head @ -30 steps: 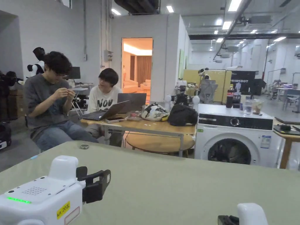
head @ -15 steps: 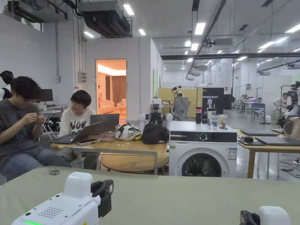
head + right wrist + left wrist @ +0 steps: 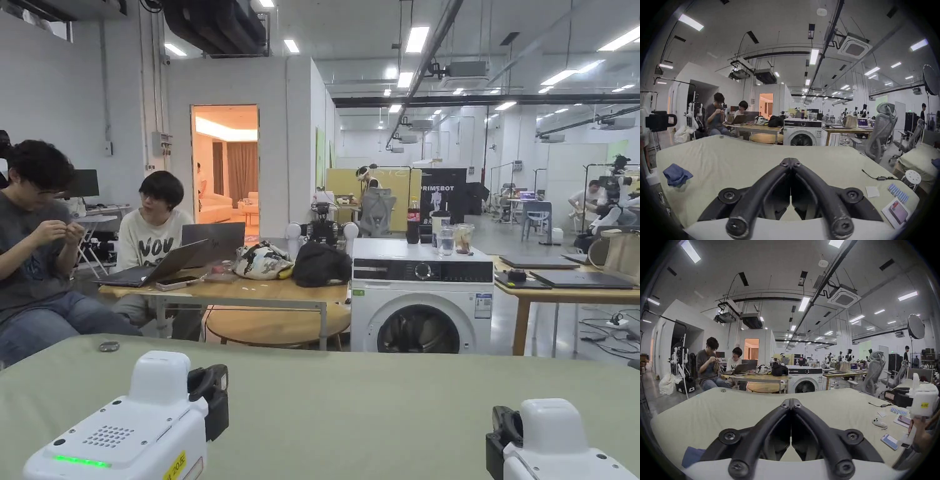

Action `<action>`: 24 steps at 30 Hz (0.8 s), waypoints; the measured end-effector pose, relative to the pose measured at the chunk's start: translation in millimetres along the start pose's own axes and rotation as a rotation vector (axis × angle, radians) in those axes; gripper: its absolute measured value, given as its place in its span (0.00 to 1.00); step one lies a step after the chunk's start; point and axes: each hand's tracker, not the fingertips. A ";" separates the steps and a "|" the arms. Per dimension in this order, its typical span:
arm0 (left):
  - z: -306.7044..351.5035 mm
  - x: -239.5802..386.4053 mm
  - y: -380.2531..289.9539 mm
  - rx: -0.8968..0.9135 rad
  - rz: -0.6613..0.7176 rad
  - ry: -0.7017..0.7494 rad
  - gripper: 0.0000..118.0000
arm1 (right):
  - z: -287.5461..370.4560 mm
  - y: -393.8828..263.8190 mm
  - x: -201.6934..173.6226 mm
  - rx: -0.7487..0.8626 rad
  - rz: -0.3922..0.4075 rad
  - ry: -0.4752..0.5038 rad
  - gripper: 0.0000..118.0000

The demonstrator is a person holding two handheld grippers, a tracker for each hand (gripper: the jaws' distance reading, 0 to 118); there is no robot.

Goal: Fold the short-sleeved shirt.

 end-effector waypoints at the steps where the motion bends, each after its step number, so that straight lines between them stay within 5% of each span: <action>1: 0.3 -0.4 -0.1 0.000 -0.003 0.004 0.00 | 0.1 0.5 -0.4 0.000 0.007 -0.003 0.00; 10: 2.1 -0.8 -0.9 0.007 -0.056 0.043 0.00 | 2.4 2.3 2.2 -0.002 -0.027 0.015 0.00; 11: 1.9 -1.0 -0.9 0.001 -0.062 0.061 0.11 | 2.5 3.0 1.7 -0.003 -0.029 0.014 0.00; 13: 1.4 -5.1 -0.1 -0.010 -0.054 0.052 0.49 | 3.1 3.6 2.6 -0.001 -0.033 0.027 0.33; 15: 0.1 -8.7 -0.3 -0.038 -0.032 0.010 0.67 | 2.9 3.6 2.5 -0.001 -0.038 0.033 0.74; 16: 0.8 -8.5 -1.6 -0.034 -0.037 0.020 0.69 | 2.6 3.1 2.4 -0.003 -0.040 0.034 0.82; 24: 6.9 -8.9 -4.9 -0.013 -0.043 0.040 0.69 | 10.3 0.7 -6.6 0.032 -0.021 0.051 0.85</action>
